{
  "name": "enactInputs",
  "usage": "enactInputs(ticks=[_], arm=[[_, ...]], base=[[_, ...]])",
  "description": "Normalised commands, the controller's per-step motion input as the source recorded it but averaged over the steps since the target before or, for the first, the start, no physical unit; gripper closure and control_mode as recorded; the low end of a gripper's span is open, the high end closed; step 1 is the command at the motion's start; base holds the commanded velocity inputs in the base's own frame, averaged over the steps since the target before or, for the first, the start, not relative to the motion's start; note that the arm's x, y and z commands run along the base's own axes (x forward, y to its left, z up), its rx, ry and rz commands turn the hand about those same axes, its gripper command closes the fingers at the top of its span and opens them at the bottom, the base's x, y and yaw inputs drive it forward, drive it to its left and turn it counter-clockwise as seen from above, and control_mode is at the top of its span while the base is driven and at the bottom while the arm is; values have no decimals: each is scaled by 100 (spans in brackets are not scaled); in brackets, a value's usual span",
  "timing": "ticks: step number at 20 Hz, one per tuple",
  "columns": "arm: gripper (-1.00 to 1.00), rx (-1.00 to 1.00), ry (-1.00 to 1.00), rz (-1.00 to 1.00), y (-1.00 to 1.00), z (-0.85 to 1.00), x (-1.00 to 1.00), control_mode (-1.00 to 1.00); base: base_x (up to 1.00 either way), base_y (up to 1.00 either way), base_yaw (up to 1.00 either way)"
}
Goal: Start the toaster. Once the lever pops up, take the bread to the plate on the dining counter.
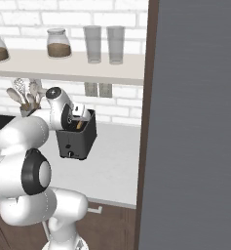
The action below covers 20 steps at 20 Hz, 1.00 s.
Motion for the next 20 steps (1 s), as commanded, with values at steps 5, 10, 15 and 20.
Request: enactInputs(ticks=[5,10,15,20], arm=[[-100,0,0,0,0,0,0,-100],[-100,0,0,0,0,0,0,-100],[-100,0,0,0,0,0,0,-100],[-100,0,0,0,0,0,0,-100]], base=[[0,0,0],[0,0,0],[0,0,0],[0,0,0]])
